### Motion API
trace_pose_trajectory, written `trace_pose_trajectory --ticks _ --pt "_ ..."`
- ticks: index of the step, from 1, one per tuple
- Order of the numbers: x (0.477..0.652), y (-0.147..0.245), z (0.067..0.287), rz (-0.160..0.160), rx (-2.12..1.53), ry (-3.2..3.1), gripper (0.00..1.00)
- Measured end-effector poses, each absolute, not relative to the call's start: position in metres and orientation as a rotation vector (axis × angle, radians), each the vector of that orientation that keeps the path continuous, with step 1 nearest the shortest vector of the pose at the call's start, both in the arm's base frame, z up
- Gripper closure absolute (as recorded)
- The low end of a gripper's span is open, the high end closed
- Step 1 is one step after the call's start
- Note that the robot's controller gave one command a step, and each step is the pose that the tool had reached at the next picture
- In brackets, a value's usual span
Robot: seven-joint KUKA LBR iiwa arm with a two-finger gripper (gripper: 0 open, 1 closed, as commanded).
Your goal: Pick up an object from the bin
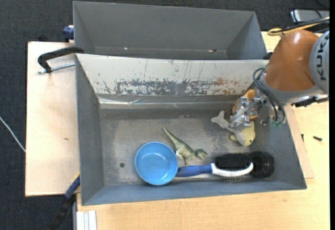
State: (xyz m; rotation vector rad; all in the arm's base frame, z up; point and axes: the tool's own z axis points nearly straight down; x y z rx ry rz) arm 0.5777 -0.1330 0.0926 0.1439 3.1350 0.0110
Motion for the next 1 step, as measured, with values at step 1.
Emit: trace_pose_trajectory --ticks 1 --pt "0.5647 -0.1190 0.1265 0.002 0.136 3.134 1.00"
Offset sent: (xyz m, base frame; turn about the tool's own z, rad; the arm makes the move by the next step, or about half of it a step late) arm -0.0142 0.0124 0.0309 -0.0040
